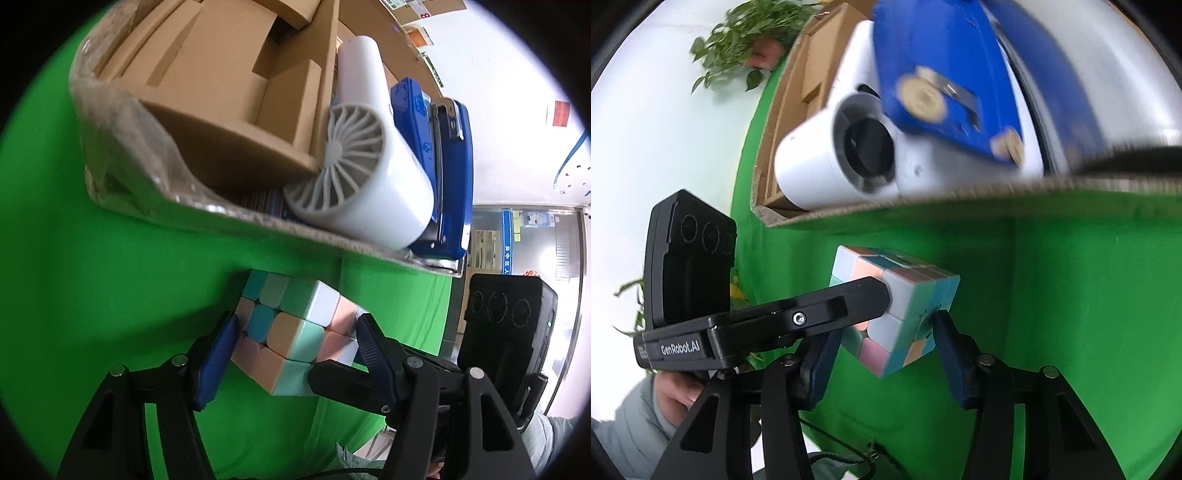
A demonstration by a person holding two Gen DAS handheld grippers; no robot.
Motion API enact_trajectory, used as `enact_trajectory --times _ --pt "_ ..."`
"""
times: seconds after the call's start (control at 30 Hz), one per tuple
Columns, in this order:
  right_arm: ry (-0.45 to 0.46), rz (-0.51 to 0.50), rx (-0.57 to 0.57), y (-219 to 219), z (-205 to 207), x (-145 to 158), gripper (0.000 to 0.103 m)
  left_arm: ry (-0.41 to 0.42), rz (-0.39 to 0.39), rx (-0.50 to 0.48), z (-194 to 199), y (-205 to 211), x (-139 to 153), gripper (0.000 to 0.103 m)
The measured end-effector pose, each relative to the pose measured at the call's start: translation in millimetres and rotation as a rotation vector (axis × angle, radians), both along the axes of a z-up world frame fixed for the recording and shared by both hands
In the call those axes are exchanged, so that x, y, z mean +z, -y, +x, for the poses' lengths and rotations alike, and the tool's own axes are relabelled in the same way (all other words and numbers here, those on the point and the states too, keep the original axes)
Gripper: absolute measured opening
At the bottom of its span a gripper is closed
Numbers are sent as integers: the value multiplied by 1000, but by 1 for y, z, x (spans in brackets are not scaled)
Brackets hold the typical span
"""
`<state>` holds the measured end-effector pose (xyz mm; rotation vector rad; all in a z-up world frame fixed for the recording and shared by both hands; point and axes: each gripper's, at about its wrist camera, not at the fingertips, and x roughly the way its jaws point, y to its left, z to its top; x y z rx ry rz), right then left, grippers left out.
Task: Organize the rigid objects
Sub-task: 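Grasp the pastel Rubik's cube with the left gripper while the right gripper grasps it too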
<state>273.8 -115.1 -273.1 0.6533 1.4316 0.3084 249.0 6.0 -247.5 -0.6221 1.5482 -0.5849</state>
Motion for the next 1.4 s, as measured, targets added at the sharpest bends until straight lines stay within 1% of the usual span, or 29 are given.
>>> enact_trajectory --times 0.07,0.2,0.37,0.47,0.57,0.7,0.73,0.77,0.87,1.03,1.1,1.2,1.3,1.33,1.4 --pt "-9 2 1 -4 -3 -5 50 -8 13 -15 -1 2 1 65" --pt "-24 -7 42 -12 -9 -7 50 -32 22 -55 -9 4 3 63" --pt "-36 -6 48 -14 -17 -10 50 -79 -19 -93 -10 4 2 63" --pt "-30 -2 49 -12 -17 -12 50 -115 -7 -86 -7 6 -5 62" --pt "-20 -6 53 -10 -15 -11 50 -111 6 -82 -1 13 1 62" --pt "-15 -29 61 -11 -13 -7 50 -118 18 -61 1 6 0 62" --pt "-14 -37 66 -13 -11 -5 49 -120 23 -55 -1 4 1 62" --pt "-12 -44 70 -21 0 -3 48 -123 30 -49 -1 0 2 62" --pt "0 -68 89 -24 1 9 48 -103 41 -42 -4 -5 14 62" --pt "32 -84 106 -22 1 41 48 -30 41 -60 -6 -8 45 62" --pt "46 -93 116 -22 3 53 48 -12 47 -68 -5 -5 52 58" --pt "34 -99 112 -19 4 60 48 -5 62 -87 -1 -3 55 56" --pt "31 -102 91 -12 1 65 48 -3 77 -114 1 5 59 56" --pt "35 -103 90 0 -7 67 48 4 82 -127 3 8 62 56" --pt "53 -104 79 10 -14 75 48 21 91 -150 7 17 71 56"
